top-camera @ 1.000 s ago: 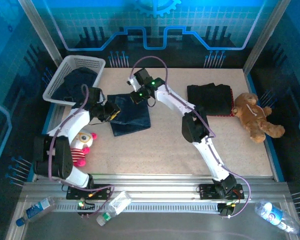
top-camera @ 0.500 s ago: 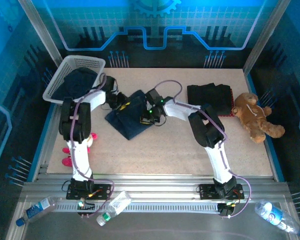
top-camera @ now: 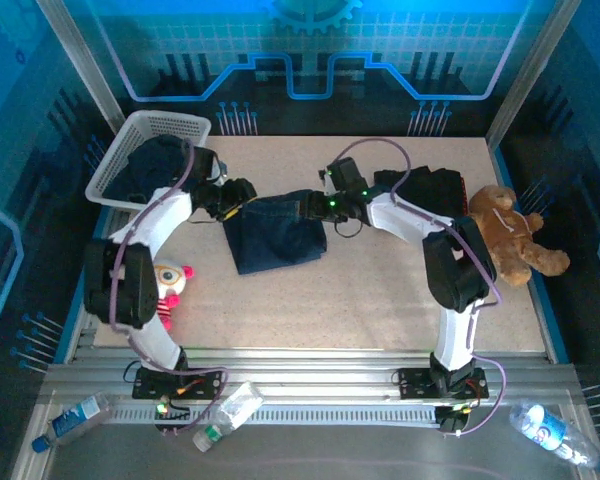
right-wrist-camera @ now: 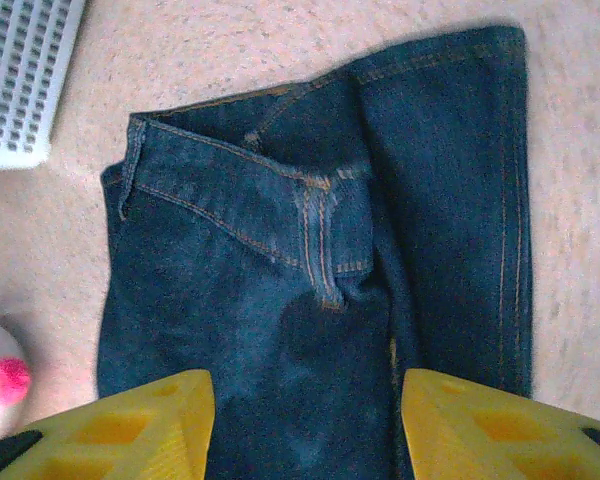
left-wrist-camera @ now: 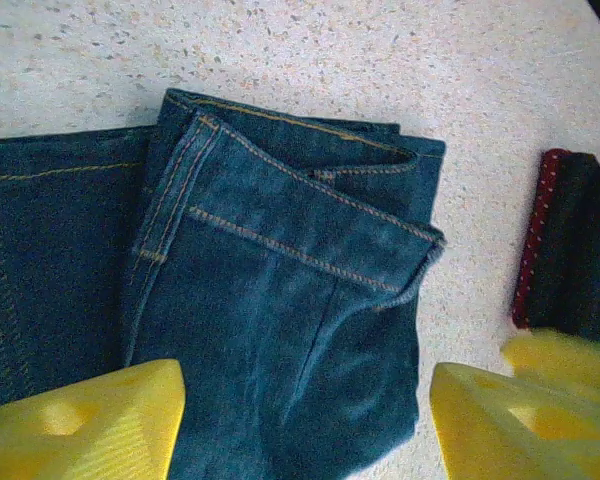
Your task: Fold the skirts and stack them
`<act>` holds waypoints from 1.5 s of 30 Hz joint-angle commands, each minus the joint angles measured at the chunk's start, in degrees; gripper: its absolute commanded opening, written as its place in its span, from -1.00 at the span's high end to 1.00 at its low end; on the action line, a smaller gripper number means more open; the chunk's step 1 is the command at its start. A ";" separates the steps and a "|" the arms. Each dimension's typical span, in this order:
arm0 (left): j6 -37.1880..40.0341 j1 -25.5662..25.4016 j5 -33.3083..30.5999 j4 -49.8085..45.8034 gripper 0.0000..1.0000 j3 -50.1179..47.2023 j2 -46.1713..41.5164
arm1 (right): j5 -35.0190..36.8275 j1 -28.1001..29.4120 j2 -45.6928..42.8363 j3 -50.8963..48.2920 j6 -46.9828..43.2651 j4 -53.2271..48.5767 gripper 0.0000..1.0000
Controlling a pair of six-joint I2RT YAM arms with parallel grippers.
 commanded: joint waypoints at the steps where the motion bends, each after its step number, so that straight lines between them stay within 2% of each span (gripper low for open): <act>1: 1.54 -0.24 -1.53 -1.92 -0.48 -5.50 -1.83 | -4.05 0.49 6.79 6.62 -22.48 -8.29 -0.09; 4: -0.11 -0.15 -1.28 -0.37 -0.77 -8.88 -3.02 | -6.44 0.60 12.18 14.09 -28.13 -13.50 -0.14; 7: -2.08 -0.06 -0.68 2.14 -0.98 -11.16 -3.83 | -5.25 1.10 16.76 19.82 -28.82 -15.96 -0.15; 13: -3.56 0.25 0.56 4.60 -0.98 -12.79 -3.76 | -0.47 2.35 21.46 26.55 -27.64 -17.70 -0.14; 14: -3.55 0.33 0.58 4.68 -0.98 -12.72 -3.66 | -0.25 2.55 21.46 27.02 -27.60 -17.64 -0.07; 15: -3.32 0.46 0.56 4.66 -0.98 -12.72 -3.57 | 0.60 2.92 21.45 27.06 -27.60 -17.21 0.34; 16: -3.26 0.72 0.53 4.66 -0.98 -12.64 -3.48 | 2.03 3.39 20.63 26.75 -27.67 -16.47 0.61; 18: -2.87 1.40 1.03 4.38 -0.98 -12.26 -3.48 | 2.72 4.13 18.48 26.42 -28.62 -15.71 0.81; 21: -0.73 2.05 2.71 3.58 -0.98 -10.43 -3.78 | 1.09 5.08 15.99 26.92 -30.40 -15.52 0.92; 25: 2.34 2.05 3.42 2.38 -0.98 -7.57 -3.62 | -4.02 5.55 18.09 29.58 -33.52 -16.09 0.94; 33: 3.90 2.05 4.71 3.27 -0.97 -5.27 -0.58 | -10.34 5.22 32.96 47.53 -36.20 -24.96 0.91; 36: 3.96 2.05 6.98 4.02 -0.81 -5.26 0.62 | -12.52 4.87 36.83 53.66 -36.19 -28.06 0.89; 39: 2.77 1.96 9.29 6.86 -0.56 -6.11 1.52 | -14.54 4.64 39.51 57.82 -35.81 -29.83 0.87; 42: 0.42 1.96 10.38 10.67 -0.44 -7.11 3.76 | -14.43 4.63 40.51 58.98 -33.83 -29.26 0.83; 43: -0.41 1.96 9.50 11.26 -0.42 -7.21 4.93 | -13.43 4.72 40.53 58.95 -32.74 -28.79 0.78; 45: -2.67 2.07 3.36 10.77 -0.35 -7.10 7.31 | -9.90 4.53 39.62 58.39 -29.47 -27.56 0.59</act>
